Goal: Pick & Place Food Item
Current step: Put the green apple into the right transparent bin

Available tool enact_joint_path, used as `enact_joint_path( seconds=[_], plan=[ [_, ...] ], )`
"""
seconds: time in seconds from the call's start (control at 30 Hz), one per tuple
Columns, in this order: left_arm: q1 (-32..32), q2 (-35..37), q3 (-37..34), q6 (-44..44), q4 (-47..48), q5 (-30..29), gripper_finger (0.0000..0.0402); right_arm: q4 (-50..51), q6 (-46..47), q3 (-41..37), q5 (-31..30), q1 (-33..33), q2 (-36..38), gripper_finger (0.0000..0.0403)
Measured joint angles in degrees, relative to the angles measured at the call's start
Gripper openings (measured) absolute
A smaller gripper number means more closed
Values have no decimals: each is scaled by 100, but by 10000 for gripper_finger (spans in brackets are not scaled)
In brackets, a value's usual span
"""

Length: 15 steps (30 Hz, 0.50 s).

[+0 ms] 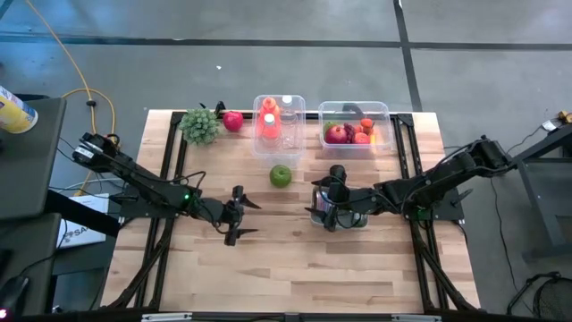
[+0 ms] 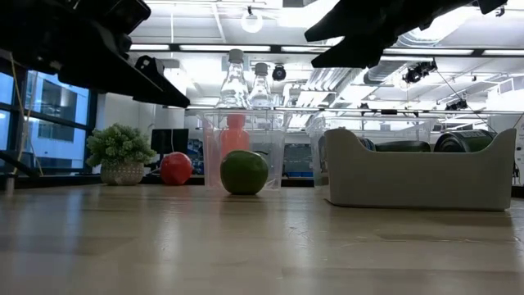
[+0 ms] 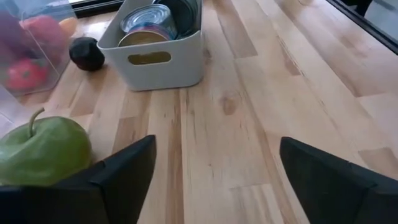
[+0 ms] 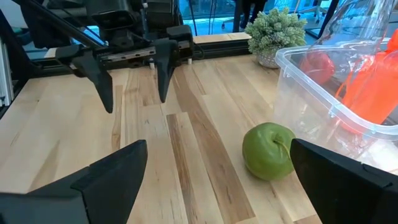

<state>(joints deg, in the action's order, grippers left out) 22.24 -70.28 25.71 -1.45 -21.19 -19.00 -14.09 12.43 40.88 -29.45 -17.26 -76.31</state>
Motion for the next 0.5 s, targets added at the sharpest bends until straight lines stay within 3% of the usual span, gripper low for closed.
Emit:
enact_joint_path(
  seconds=[0.17, 0.5],
  plan=[
    [-9, 0, 0, -183, 0, -2, 344, 0, 2, 0, 4, 0, 0, 382],
    [26, 0, 2, 778, -302, 121, 344, 15, 450, 0, 164, -2, 2, 382]
  ],
)
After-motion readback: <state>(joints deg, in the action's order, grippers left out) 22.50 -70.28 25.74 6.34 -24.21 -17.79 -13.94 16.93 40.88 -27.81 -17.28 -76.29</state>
